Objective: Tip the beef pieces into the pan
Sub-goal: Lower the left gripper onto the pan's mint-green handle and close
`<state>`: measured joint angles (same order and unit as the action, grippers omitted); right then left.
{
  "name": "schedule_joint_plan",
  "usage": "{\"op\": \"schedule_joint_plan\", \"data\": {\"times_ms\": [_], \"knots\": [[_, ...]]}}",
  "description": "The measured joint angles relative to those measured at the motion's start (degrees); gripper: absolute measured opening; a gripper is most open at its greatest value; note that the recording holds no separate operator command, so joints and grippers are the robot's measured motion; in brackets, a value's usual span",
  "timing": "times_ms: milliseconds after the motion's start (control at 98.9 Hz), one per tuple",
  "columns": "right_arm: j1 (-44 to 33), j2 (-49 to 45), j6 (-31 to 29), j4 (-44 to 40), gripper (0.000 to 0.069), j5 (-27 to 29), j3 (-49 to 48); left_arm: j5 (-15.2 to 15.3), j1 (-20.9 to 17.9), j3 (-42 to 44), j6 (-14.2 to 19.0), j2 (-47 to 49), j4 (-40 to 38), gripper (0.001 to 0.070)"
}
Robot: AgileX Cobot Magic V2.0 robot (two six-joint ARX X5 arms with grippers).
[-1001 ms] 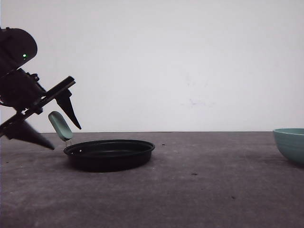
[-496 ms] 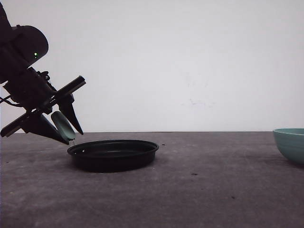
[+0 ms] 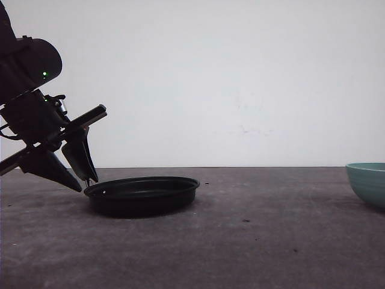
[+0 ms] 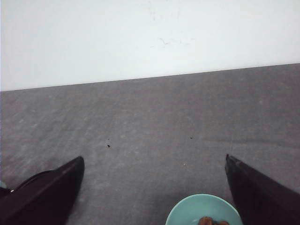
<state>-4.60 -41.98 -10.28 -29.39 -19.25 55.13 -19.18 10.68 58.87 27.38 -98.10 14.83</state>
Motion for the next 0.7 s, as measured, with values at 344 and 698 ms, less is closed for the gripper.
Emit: {"op": "schedule_joint_plan", "data": {"times_ms": [344, 698], "knots": [[0.0, 0.0, 0.0, 0.0, 0.0599, 0.0, 0.0, 0.8, 0.0, 0.0, 0.0, 0.0, -3.6, 0.0115], [0.0, 0.0, 0.4, 0.0, 0.0599, 0.0, 0.0, 2.3, 0.1, 0.0, -0.4, 0.0, -3.9, 0.0065]]}}
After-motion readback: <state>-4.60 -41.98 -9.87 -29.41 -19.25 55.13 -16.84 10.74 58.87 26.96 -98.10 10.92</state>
